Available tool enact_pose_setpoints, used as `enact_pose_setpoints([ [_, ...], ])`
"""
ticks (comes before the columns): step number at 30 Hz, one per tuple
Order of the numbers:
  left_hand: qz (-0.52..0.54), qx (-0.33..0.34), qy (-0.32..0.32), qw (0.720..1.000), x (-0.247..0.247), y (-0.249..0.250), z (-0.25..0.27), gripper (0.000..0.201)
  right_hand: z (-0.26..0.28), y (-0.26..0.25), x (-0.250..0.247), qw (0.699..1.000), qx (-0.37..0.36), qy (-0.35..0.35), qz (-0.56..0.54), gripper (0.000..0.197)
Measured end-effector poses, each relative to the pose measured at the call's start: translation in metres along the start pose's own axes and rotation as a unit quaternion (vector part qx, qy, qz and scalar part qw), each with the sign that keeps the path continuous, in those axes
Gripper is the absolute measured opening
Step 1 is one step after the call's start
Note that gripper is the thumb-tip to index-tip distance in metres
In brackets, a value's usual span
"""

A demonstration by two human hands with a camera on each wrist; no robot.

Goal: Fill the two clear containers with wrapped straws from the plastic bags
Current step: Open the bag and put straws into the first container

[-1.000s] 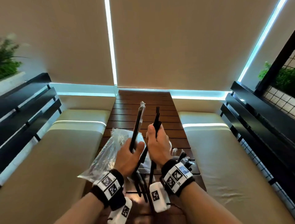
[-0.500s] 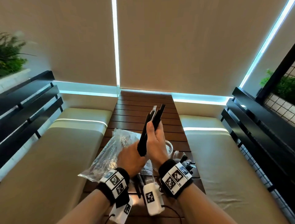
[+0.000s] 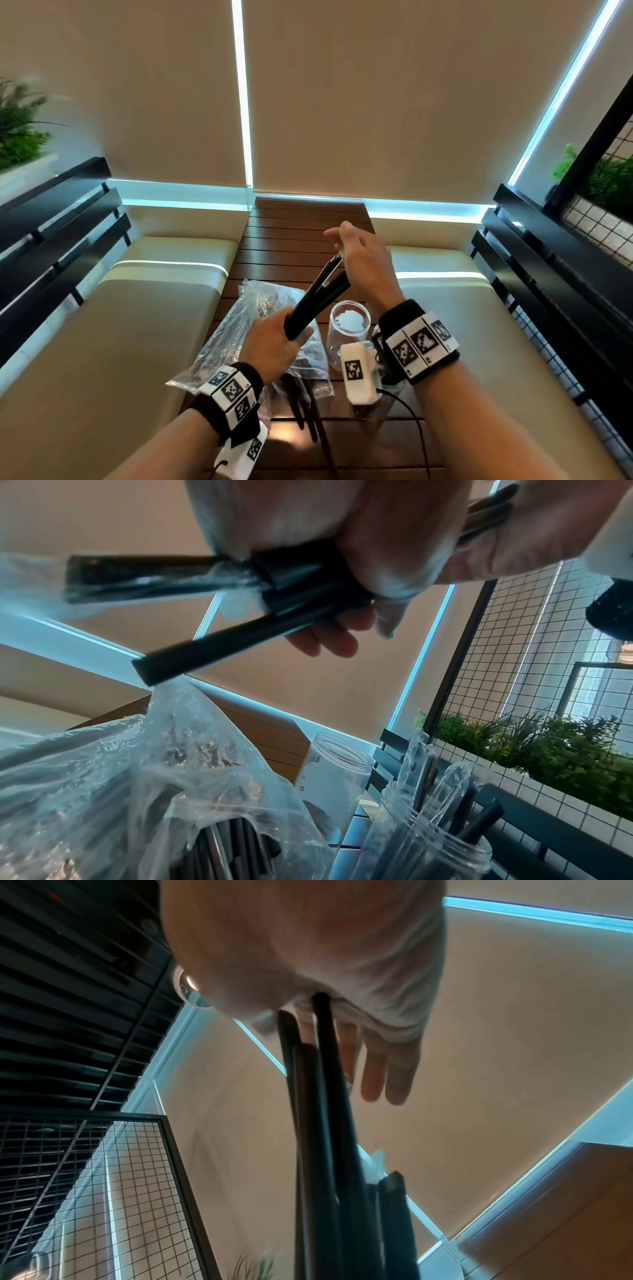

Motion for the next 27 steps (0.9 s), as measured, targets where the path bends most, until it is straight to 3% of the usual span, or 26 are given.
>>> enact_pose_setpoints([
  [7,0.016,0.001,0.025,1.000,0.000,0.005,-0.007,0.029,0.009,0.014,0.030,0.997,0.028,-0.076,0.007,0.042],
  [9,0.031,-0.015,0.028,0.999,0.000,0.004,-0.004,0.030,0.015,0.017,0.038,0.989,0.041,-0.127,-0.068,0.044],
  [10,0.045,-0.029,0.038,0.998,-0.002,0.004,-0.003,0.028,0.016,0.021,0.038,0.978,0.053,-0.140,-0.145,0.049],
  [12,0.096,-0.064,0.081,0.990,-0.014,0.004,-0.005,0.027,0.016,0.037,0.029,0.951,0.083,-0.102,-0.278,0.057],
  [14,0.173,-0.071,0.121,0.975,-0.029,0.009,-0.010,0.037,0.024,0.064,0.029,0.944,0.149,-0.082,-0.284,0.061],
  [16,0.249,-0.050,0.141,0.957,-0.043,0.020,-0.016,0.040,0.047,0.097,0.048,0.919,0.269,-0.171,-0.231,0.074],
  [18,0.278,-0.028,0.150,0.948,-0.052,0.031,-0.019,0.039,0.071,0.119,0.073,0.863,0.360,-0.283,-0.214,0.086],
  [21,0.295,0.000,0.140,0.945,-0.052,0.040,-0.017,0.036,0.082,0.124,0.099,0.808,0.414,-0.329,-0.260,0.087],
  [27,0.286,0.012,0.161,0.945,-0.044,0.043,-0.014,0.031,0.067,0.111,0.105,0.802,0.424,-0.282,-0.312,0.082],
])
Point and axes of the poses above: each hand's wrist, its own z-axis away from the middle knuckle, its own x-axis out of the palm, y = z × x, the point moved 3 cm from there along -z, towards the middle knuckle, and after that the axes turned 2 degrees about -y, right-handed, at the moved point
